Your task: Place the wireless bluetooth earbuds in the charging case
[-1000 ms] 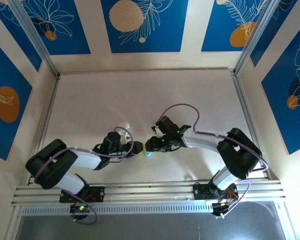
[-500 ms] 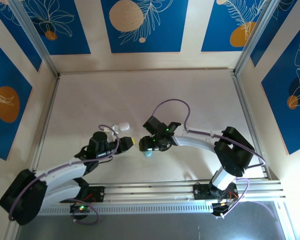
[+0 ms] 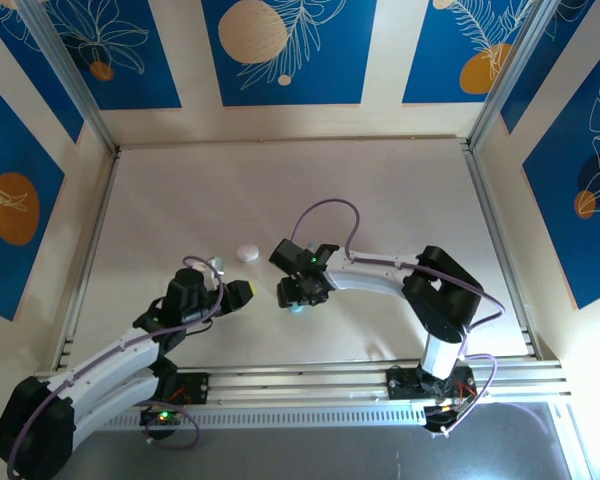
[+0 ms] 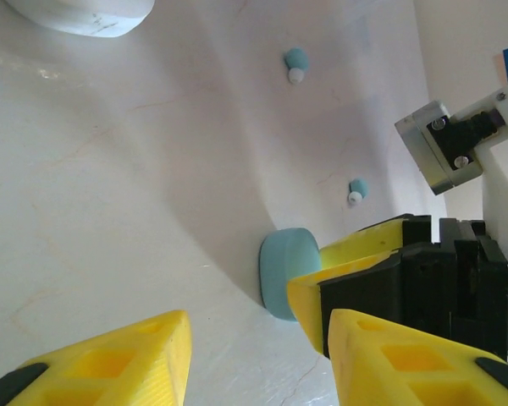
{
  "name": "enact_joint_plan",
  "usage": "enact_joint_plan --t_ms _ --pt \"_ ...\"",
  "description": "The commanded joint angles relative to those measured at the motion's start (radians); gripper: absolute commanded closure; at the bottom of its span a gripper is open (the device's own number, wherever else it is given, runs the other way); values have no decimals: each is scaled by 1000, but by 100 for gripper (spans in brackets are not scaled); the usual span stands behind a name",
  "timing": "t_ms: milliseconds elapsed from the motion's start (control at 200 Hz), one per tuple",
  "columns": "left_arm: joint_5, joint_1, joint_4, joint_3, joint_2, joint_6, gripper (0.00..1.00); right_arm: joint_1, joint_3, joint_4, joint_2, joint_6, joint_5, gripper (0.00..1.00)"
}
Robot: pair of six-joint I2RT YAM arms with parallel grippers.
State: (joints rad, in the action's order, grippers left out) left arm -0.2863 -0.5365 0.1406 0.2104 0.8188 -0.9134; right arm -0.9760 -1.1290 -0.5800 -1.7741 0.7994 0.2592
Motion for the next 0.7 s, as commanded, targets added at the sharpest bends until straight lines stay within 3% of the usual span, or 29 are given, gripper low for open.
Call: enact_joint_plan --t_ms 0,155,500,695 --pt "-10 12 8 -11 8 16 54 -11 -39 -48 -26 8 22 42" --pt "-16 13 10 -12 10 16 54 -14 -45 -52 -34 8 26 45" --pt "-92 13 76 -10 80 9 54 -16 -35 -42 5 4 29 64" --pt "-169 3 197 -10 170 -23 57 -2 36 56 81 -11 -23 66"
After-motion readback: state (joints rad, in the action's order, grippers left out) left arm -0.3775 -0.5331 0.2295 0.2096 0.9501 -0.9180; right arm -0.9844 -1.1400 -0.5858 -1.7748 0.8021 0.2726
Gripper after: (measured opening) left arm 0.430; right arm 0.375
